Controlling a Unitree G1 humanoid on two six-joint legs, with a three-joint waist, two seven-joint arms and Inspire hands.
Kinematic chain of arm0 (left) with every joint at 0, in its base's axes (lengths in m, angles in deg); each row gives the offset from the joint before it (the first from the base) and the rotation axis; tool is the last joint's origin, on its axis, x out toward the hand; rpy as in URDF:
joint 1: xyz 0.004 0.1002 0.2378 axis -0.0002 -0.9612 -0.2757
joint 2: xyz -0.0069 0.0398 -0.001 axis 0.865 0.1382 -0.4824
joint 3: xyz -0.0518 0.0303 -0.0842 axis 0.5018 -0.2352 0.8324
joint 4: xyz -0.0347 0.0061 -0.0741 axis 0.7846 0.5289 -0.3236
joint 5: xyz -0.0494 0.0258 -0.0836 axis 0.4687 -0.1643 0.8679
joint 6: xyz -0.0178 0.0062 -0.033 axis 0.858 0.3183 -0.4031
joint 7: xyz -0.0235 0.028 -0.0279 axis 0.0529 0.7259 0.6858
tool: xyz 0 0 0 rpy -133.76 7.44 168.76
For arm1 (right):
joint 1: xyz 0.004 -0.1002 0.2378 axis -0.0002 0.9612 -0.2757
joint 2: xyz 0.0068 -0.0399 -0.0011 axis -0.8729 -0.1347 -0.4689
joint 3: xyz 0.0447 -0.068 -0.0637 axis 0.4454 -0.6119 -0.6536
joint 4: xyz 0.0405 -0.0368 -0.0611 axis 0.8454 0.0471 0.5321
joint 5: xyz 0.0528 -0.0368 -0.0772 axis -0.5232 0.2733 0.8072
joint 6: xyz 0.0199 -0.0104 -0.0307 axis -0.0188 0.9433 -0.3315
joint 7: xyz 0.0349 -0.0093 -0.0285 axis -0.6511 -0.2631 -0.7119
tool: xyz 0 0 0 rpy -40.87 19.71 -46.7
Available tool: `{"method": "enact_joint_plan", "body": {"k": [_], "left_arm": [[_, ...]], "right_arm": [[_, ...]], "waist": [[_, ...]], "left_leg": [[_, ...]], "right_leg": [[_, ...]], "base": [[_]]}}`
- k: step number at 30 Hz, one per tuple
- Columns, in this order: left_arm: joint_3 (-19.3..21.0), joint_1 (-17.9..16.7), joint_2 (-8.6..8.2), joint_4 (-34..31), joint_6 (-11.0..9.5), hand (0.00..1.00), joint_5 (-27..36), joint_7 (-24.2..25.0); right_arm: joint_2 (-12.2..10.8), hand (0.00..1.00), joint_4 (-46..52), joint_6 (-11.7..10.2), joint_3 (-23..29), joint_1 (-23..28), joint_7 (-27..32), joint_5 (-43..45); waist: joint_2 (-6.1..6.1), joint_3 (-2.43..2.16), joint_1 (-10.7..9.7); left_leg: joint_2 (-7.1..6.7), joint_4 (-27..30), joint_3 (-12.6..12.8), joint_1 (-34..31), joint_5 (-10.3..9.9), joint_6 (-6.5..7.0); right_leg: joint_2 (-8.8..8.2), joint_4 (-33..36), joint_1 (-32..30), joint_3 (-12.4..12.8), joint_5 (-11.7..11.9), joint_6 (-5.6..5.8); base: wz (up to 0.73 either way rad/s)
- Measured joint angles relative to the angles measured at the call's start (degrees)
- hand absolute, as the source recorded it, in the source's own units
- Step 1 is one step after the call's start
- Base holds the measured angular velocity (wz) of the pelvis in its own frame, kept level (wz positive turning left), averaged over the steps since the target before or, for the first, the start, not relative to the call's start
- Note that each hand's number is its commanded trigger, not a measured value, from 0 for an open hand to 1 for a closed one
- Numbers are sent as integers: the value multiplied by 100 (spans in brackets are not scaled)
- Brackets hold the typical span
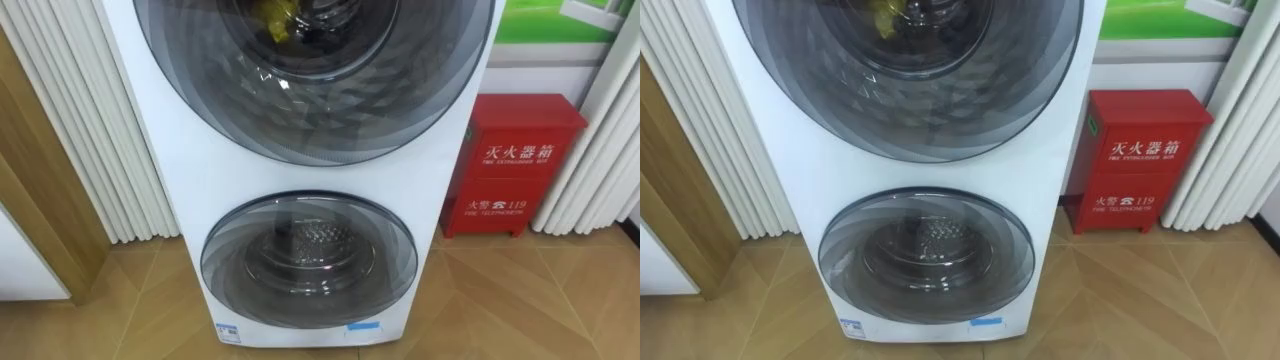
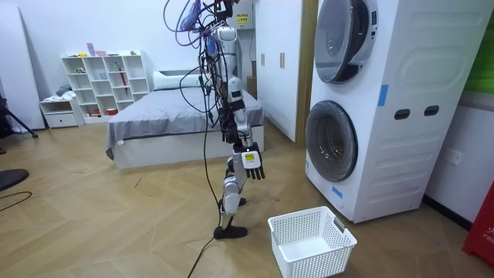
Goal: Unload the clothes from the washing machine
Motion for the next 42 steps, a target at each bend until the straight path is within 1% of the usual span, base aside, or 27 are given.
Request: {"method": "enact_joint_plan", "body": {"k": [6,8,12,23,28,29,31,32,33,34,35,36,37,38,39,40,42], "left_arm": [[2,-2,0,-1,0,0,67,0],[1,0,0,-1,0,0,67,1],[0,-2,1,0,-1,0,67,31],[1,-10,-1,36,3,0,65,85],[2,6,19,19,3,0,68,178],[-9,23,24,17,3,0,70,182],[-89,24,41,0,2,0,64,182],[-82,21,46,-26,1,0,37,182],[-79,23,59,-42,-1,0,-22,186],[-76,22,69,-66,0,0,-43,194],[-73,26,99,-112,-5,0,-70,210],[-56,33,122,-118,-5,0,-94,217],[-31,37,136,-117,-5,0,-94,224],[88,46,168,-116,-4,0,-93,259],[165,30,216,-148,1,0,-83,271],[183,14,239,-182,1,0,-85,274],[187,11,293,-217,12,0,-132,292]], "right_arm": [[1,0,-1,-7,6,3,-64,0],[2,0,-1,-8,5,3,-72,-1],[4,0,-1,-4,9,2,-101,-3],[2,0,10,35,28,-7,-78,-10],[12,0,133,47,44,-113,-10,10],[21,0,146,48,81,-218,44,-16],[60,0,486,131,218,-297,205,-87],[81,0,910,172,364,-348,329,-140],[78,0,1231,170,551,-517,429,-165],[80,0,1371,176,660,-619,467,-162],[107,0,1790,176,837,-771,561,-174],[170,0,2128,148,971,-979,631,-286],[213,0,2263,144,1028,-1101,660,-304],[269,0,2474,126,1200,-1343,711,-308],[332,0,2606,91,1335,-1576,748,-328],[375,0,2682,85,1374,-1673,769,-385],[594,0,2975,69,1420,-1972,857,-501]], "waist": [[7,3,-3],[23,-6,-4],[33,-7,-2],[37,-1,1],[18,-14,6],[-8,-20,-12],[-18,-14,-4],[-28,6,-3],[-44,24,-8],[-65,31,-34],[-94,38,-38],[-100,32,-15],[-116,29,-5],[-149,13,7],[-216,4,15],[-248,3,27],[-303,-1,21]], "left_leg": [[0,-2,-3,-3,0,0],[0,-1,-5,-7,0,0],[0,1,-5,-9,0,0],[-3,21,-16,-36,0,0],[-4,37,-23,-45,1,1],[-12,37,-37,-46,3,4],[-22,36,-38,-41,9,13],[-31,33,-38,-33,14,20],[-36,34,-38,-26,16,22],[-40,34,-39,-25,18,27],[-47,32,-39,-30,21,30],[-57,31,-33,-29,22,33],[-62,27,-32,-27,25,39],[-70,15,-34,-23,28,43],[-73,11,-37,-23,29,44],[-73,11,-37,-24,29,44],[-73,12,-46,-36,28,45]], "right_leg": [[0,0,0,-7,-1,1],[0,0,0,-11,-1,1],[0,2,2,-15,-1,1],[-2,4,5,-53,-3,4],[-6,12,9,-77,-3,5],[-13,12,12,-99,-4,5],[-24,20,15,-112,-4,6],[-31,23,15,-111,-6,10],[-33,28,14,-99,-5,11],[-35,32,13,-95,-6,12],[-42,28,5,-96,-10,19],[-55,22,4,-97,-14,25],[-62,27,3,-99,-15,27],[-69,32,7,-105,-15,31],[-70,37,11,-122,-15,32],[-69,47,9,-128,-15,31],[-74,82,3,-302,-8,39]], "base": [[0],[0],[0],[1],[1],[4],[2],[0],[0],[0],[0],[0],[0],[5],[6],[8],[8]]}}
